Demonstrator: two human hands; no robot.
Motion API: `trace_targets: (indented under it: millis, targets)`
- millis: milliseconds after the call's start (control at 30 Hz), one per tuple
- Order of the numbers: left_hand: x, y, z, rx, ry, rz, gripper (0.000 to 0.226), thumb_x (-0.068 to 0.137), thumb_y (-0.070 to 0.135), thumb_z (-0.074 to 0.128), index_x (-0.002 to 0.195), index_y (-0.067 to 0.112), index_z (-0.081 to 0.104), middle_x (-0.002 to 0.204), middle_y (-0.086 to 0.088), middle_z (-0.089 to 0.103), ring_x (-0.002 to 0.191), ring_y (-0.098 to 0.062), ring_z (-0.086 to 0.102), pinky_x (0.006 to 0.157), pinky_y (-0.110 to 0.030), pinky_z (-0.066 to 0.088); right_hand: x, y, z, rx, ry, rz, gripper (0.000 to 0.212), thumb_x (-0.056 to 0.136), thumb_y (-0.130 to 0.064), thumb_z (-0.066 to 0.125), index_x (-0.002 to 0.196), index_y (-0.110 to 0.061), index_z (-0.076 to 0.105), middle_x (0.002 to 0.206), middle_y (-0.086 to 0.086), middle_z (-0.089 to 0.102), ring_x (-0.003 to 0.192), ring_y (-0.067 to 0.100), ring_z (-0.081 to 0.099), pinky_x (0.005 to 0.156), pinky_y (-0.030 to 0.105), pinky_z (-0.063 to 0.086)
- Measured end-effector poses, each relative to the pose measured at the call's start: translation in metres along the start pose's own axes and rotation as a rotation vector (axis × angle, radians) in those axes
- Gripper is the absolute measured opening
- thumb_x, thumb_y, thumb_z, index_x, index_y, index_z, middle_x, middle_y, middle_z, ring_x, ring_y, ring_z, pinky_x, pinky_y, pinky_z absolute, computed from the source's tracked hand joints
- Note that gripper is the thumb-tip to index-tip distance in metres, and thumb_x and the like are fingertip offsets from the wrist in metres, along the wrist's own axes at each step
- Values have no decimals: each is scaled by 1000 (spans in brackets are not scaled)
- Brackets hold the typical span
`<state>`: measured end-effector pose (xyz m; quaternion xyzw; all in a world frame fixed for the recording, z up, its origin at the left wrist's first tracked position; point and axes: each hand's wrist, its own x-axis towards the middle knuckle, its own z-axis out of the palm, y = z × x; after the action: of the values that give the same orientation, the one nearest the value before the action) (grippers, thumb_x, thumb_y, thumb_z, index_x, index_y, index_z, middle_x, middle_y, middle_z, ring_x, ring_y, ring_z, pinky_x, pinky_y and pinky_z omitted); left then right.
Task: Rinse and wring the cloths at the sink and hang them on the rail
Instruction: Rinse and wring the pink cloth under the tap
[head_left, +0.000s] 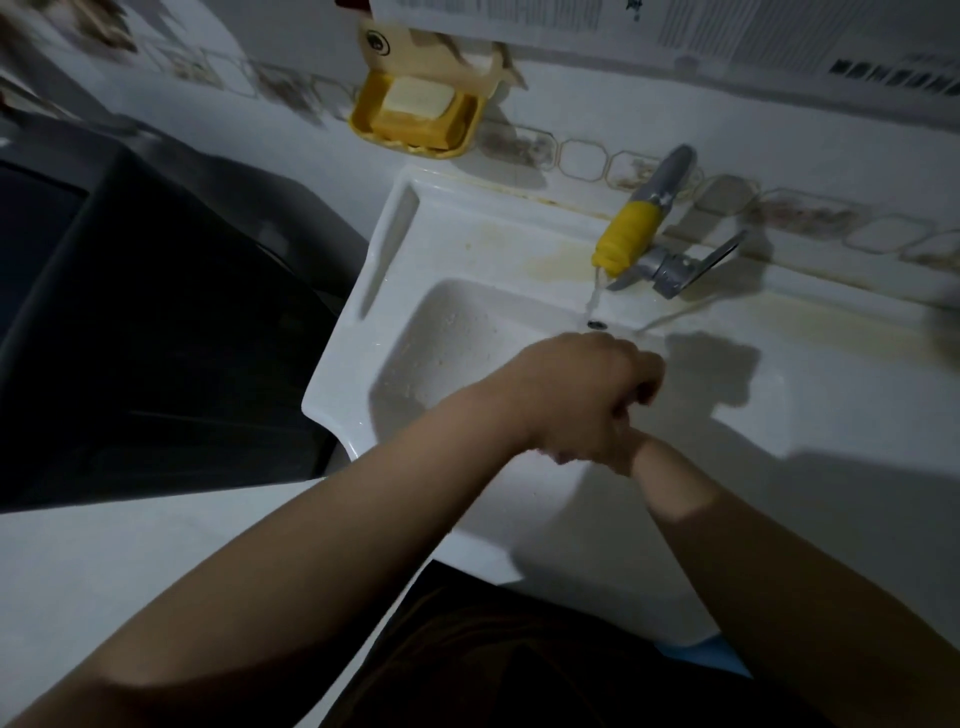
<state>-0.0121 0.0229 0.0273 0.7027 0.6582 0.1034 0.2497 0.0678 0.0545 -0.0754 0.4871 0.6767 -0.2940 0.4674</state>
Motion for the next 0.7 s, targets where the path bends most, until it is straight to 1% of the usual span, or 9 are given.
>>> trace_targets:
  millis: [100, 167, 267, 367, 400, 433, 533, 633, 700]
  targets:
    - [-6, -38, -3, 137, 175, -194, 23, 84, 26, 56, 103, 14, 50, 96, -9, 59, 90, -31, 57, 66, -35, 41, 45, 32, 1, 786, -182, -376, 15, 83, -4, 62, 98, -3, 62, 55, 8, 58, 41, 11, 48, 48, 26, 39]
    - [-15, -70, 1, 134, 147, -362, 31, 87, 26, 59, 109, 10, 45, 104, -15, 56, 95, -36, 56, 72, -39, 41, 51, 51, -6, 955, -156, -348, 32, 82, 3, 54, 113, 1, 60, 67, 13, 68, 47, 15, 53, 42, 19, 35]
    - [-24, -111, 23, 25, 95, -531, 45, 84, 25, 68, 117, 10, 42, 110, -16, 53, 95, -33, 56, 78, -43, 50, 39, 57, -33, 1075, -147, -479, 32, 85, 5, 47, 113, 0, 62, 93, 18, 72, 75, 26, 69, 57, 30, 52]
    - [-16, -118, 45, -562, 283, -799, 22, 88, 9, 58, 107, 8, 46, 100, -18, 59, 79, -28, 64, 59, -40, 55, 22, 48, -63, 1377, -80, -651, 30, 88, 11, 39, 103, -3, 61, 90, 12, 72, 75, 22, 70, 61, 33, 55]
    - [-12, -114, 47, -828, 363, -925, 5, 93, 9, 48, 98, 8, 48, 88, -15, 62, 64, -22, 64, 48, -31, 48, 15, 39, -67, 1489, -62, -709, 31, 88, 12, 37, 106, -4, 57, 86, 10, 70, 72, 18, 68, 62, 32, 54]
    - [-5, -105, 46, -1167, 404, -1042, 14, 98, 12, 39, 88, 11, 49, 71, -9, 60, 45, -13, 56, 40, -23, 38, 8, 27, -67, 1557, -37, -751, 35, 88, 13, 37, 111, -7, 53, 86, 7, 68, 69, 13, 67, 62, 28, 52]
    - [13, -73, 48, -2040, 441, -1054, 42, 104, 35, 26, 76, 16, 51, 46, 0, 52, 31, -9, 44, 41, -14, 36, -8, 0, -43, 1353, 172, -925, 44, 93, 6, 41, 127, -22, 44, 116, -10, 58, 98, -6, 61, 83, 17, 49]
    - [21, -43, 50, -2017, 417, -1005, 38, 104, 35, 28, 80, 18, 53, 47, 5, 61, 40, -6, 59, 48, -14, 48, -6, -6, -28, 926, 495, -1056, 40, 94, -9, 51, 132, -21, 43, 134, -17, 31, 120, -28, 27, 105, 8, 26]
    - [21, -33, 57, -1882, 372, -998, 37, 104, 37, 27, 78, 23, 48, 43, 13, 58, 37, 0, 55, 41, -12, 45, -4, -10, -36, 921, 583, -989, 30, 90, -21, 59, 119, -14, 57, 130, -11, 41, 119, -19, 37, 104, 9, 30]
